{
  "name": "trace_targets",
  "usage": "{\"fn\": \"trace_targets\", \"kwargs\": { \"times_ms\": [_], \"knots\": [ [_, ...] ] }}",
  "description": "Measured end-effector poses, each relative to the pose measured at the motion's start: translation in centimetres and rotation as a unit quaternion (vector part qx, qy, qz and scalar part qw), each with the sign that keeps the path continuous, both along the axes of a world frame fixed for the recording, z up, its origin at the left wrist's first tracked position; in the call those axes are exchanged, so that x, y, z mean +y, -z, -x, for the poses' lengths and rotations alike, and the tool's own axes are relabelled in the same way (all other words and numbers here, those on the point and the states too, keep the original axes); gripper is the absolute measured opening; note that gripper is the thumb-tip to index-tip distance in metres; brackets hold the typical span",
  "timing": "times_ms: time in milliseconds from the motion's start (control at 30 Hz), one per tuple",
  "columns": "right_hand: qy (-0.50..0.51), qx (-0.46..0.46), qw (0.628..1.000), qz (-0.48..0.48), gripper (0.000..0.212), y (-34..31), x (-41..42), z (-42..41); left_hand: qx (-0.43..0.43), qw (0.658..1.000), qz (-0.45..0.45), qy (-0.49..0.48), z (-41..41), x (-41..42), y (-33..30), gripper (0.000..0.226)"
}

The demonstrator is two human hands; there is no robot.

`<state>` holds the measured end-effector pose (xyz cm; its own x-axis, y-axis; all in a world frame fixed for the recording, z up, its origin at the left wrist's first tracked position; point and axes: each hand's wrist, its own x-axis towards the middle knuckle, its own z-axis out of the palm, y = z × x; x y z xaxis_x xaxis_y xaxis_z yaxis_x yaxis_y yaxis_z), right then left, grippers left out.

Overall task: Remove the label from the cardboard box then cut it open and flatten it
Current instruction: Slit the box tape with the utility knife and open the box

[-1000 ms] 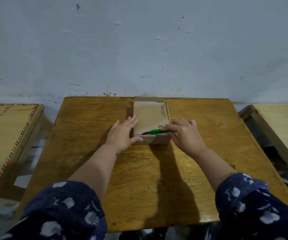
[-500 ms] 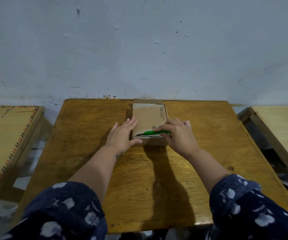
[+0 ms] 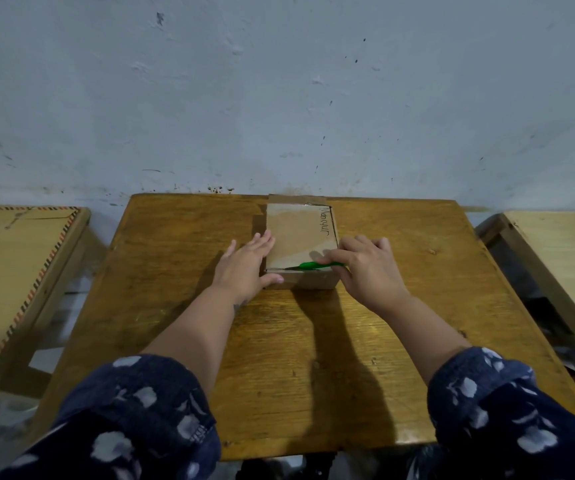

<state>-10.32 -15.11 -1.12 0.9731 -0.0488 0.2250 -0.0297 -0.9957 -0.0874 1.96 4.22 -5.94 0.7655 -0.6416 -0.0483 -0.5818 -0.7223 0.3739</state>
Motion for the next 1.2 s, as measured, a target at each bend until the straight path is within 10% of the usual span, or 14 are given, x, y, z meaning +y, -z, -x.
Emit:
{"fn": "trace_targets", "kwargs": {
  "times_ms": [1200],
  "knots": [
    [0.105,0.007,0.994,-0.012,0.024,-0.1,-4.1,3.6,-0.041,0.989,-0.104,0.093,0.8,-2.9,-0.1,0.085]
  ]
}}
